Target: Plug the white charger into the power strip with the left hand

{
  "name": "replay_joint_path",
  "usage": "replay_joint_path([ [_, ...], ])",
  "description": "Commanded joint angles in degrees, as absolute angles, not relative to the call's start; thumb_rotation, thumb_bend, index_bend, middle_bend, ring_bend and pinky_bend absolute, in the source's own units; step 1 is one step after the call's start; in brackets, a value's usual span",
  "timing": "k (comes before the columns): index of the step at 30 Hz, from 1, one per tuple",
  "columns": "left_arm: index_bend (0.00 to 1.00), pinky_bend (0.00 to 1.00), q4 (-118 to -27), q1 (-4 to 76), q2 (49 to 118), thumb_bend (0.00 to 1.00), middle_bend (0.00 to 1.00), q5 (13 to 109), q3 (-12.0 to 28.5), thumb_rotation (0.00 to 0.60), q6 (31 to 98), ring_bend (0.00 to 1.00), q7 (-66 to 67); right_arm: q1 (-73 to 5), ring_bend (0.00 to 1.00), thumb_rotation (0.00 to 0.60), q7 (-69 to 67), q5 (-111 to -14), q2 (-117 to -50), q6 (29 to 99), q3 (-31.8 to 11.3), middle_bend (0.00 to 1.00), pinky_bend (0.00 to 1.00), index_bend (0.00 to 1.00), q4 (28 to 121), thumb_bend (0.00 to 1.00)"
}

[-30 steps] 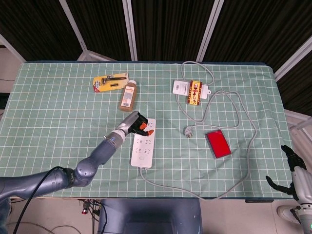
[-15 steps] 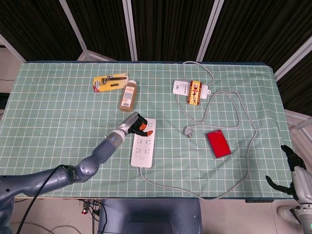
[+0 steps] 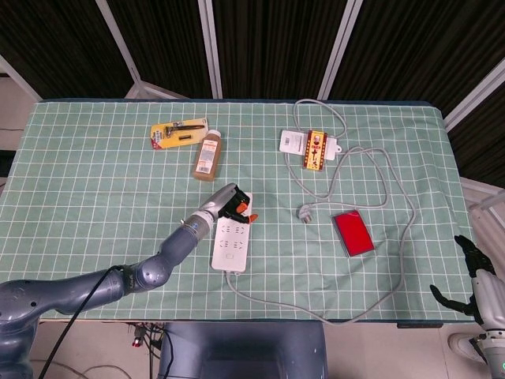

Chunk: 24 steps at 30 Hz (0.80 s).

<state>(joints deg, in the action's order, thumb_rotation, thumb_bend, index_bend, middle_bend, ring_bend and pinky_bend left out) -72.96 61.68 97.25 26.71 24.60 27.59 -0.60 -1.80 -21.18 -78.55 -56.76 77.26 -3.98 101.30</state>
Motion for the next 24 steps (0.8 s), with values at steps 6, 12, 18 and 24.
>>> replay_joint_path([
  [6,0.92,1.00,-71.7,62.1,97.9,0.28,1.00,28.4,22.8,0.600,27.1,1.00,-2.7,-1.8,0.00,0.600,-21.1,-78.5,-56.8,77.3,-4.0,0.00,0.00,0.00,101.4,0.34],
  [12,0.92,1.00,-71.4,61.9,97.8,0.28,1.00,29.2,21.7,0.600,27.5,1.00,-3.8,-1.8,0.00,0.600,-21.0,-78.5,-56.8,77.4,-4.0,0.00,0.00,0.00,101.3,0.34],
  [18,0.92,1.00,-71.4,61.6,97.3,0.28,1.00,29.7,21.0,0.600,28.3,1.00,-4.8,-1.7,0.00,0.600,-20.9,-78.6,-56.8,77.5,-4.0,0.00,0.00,0.00,101.4,0.34],
  [24,0.92,1.00,-71.0,61.8,97.8,0.28,1.00,30.1,20.1,0.600,28.2,1.00,-5.6,-1.7,0.00,0.600,-20.8,-78.6,-56.9,77.5,-4.0,0.00,0.00,0.00,101.3,0.34],
])
